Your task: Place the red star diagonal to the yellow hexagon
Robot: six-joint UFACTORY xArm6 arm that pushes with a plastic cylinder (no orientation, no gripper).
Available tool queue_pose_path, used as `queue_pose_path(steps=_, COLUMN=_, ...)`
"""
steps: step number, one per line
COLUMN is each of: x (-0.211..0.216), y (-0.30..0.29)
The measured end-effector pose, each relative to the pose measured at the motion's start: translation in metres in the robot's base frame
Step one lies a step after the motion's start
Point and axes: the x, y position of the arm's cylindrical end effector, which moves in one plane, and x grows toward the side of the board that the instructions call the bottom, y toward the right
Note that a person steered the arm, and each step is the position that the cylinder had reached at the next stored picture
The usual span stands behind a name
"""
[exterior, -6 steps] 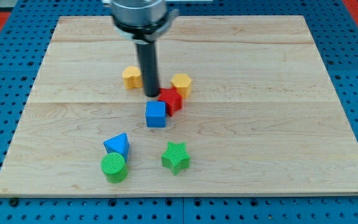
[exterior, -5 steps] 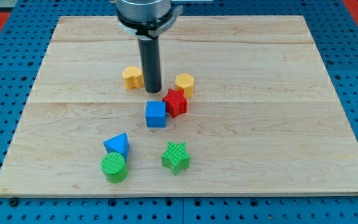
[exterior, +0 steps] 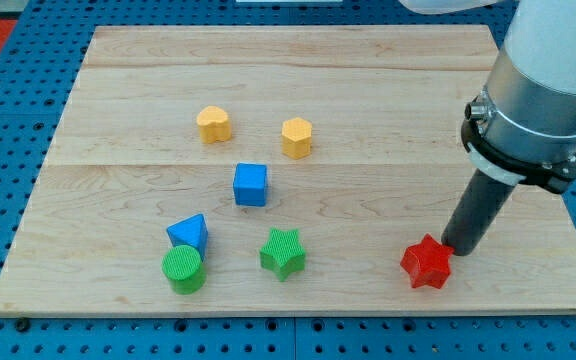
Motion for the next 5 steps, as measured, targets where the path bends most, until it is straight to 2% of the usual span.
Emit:
queue_pose_path(steps=1, x=-0.035, y=-0.051)
queue_pose_path(steps=3, x=-0.042, y=-0.119)
queue_pose_path(steps=5, x=-0.042, y=-0.149)
